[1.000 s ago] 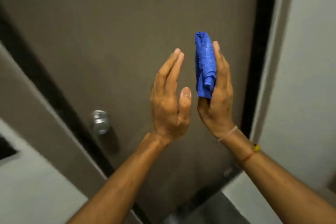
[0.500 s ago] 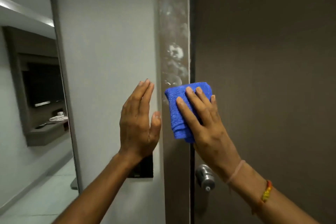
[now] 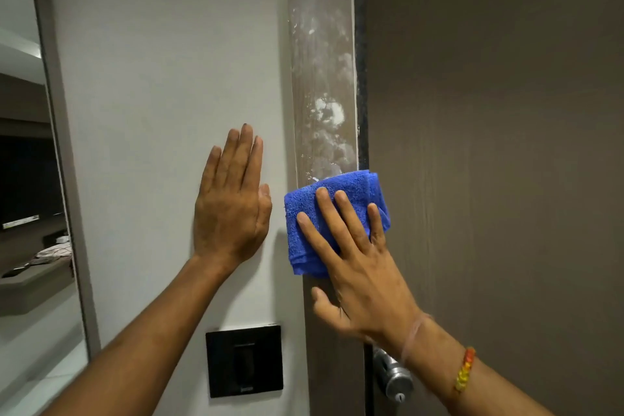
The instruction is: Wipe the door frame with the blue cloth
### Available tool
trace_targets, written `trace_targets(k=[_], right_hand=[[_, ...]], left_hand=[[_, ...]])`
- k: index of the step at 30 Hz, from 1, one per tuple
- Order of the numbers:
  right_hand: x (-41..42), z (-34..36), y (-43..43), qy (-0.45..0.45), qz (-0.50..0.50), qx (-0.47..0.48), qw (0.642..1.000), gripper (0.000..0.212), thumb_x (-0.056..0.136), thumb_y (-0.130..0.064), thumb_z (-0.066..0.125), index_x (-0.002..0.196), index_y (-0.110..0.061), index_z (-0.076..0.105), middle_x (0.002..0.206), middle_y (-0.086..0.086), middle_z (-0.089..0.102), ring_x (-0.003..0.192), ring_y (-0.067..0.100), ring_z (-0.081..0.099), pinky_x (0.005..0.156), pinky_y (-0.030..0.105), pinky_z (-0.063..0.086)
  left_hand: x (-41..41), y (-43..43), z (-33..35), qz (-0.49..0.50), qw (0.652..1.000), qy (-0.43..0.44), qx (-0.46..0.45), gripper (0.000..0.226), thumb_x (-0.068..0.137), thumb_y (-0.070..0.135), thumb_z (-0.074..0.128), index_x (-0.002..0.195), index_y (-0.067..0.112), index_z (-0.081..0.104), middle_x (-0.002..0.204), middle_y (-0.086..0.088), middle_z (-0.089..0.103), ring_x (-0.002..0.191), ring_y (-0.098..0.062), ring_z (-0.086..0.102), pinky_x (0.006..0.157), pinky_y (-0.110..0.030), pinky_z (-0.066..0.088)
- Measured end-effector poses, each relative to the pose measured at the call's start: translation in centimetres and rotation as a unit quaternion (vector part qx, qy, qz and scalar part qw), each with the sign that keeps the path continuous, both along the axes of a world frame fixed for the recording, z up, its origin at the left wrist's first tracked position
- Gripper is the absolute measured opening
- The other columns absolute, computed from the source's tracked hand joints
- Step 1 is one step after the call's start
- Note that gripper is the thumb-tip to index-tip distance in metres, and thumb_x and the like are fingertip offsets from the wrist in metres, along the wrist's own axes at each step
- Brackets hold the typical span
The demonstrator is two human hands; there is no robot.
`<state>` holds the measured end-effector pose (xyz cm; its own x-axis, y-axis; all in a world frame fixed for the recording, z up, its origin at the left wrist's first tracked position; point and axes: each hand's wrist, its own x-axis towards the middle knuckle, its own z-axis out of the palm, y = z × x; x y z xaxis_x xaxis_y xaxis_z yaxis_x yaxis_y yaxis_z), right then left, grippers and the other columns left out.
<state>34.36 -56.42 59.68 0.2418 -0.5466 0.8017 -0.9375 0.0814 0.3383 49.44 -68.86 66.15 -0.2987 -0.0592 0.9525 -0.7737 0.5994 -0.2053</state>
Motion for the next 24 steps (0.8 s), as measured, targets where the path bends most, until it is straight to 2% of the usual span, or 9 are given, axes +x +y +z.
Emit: trace_targets(k=[4,7,9,12,19,24], right_hand=[[1.0,0.0,-1.5,-0.062,0.003,-0.073,0.995,0.071,0.088,-0.064,0.023,0.147,-0.025,0.012,0.157,0.003,0.01,0.146,0.024,0.001,0.117,0.057,0.002],[2.5,0.6,-2.7,-0.132,-0.014,-0.123,0.983,0.068,0.091,-0.061,0.005,0.147,-0.023,0.01,0.155,0.002,0.011,0.145,0.026,0.001,0.116,0.057,0.002],[3.2,0.9,-3.5,-0.166,-0.027,-0.142,0.975,0.068,0.091,-0.06,0.001,0.148,-0.021,0.007,0.156,0.004,0.006,0.145,0.028,-0.003,0.117,0.056,-0.001],[3.5,1.0,-4.0,-0.179,-0.044,-0.157,0.97,0.067,0.093,-0.058,0.006,0.148,-0.019,0.007,0.156,0.008,0.002,0.145,0.031,-0.007,0.117,0.056,-0.002],[3.5,1.5,-4.5,-0.159,-0.07,-0.175,0.969,0.062,0.095,-0.051,0.018,0.147,-0.017,0.015,0.155,0.01,0.012,0.143,0.034,0.003,0.117,0.057,0.003],[3.4,6.3,-5.0,-0.143,-0.073,-0.198,0.967,0.063,0.095,-0.051,0.022,0.147,-0.016,0.018,0.155,0.014,0.024,0.143,0.039,0.012,0.115,0.058,0.007]], left_hand=[[0.0,-0.6,-0.2,-0.009,0.999,0.008,-0.033,0.058,0.091,0.021,0.034,0.145,0.002,0.022,0.154,-0.017,0.025,0.144,-0.028,0.018,0.119,-0.042,0.016],[0.0,-0.6,-0.4,-0.02,0.999,0.013,-0.04,0.058,0.091,0.02,0.035,0.144,0.001,0.024,0.153,-0.017,0.027,0.143,-0.028,0.02,0.118,-0.043,0.019],[0.1,-0.6,-0.4,-0.018,0.999,0.015,-0.037,0.058,0.091,0.02,0.035,0.144,0.001,0.024,0.153,-0.017,0.027,0.143,-0.028,0.02,0.118,-0.043,0.02],[0.1,-0.6,-0.5,-0.017,0.999,0.015,-0.039,0.058,0.09,0.021,0.036,0.144,0.001,0.024,0.152,-0.017,0.027,0.143,-0.028,0.021,0.117,-0.043,0.021],[0.0,-0.8,-0.5,-0.014,0.999,0.014,-0.036,0.059,0.092,0.021,0.035,0.145,0.001,0.02,0.153,-0.017,0.023,0.143,-0.029,0.018,0.118,-0.043,0.018],[-0.3,-0.7,-0.2,-0.011,1.0,-0.002,-0.014,0.06,0.094,0.024,0.031,0.147,0.004,0.013,0.156,-0.016,0.015,0.145,-0.026,0.009,0.119,-0.041,0.011]])
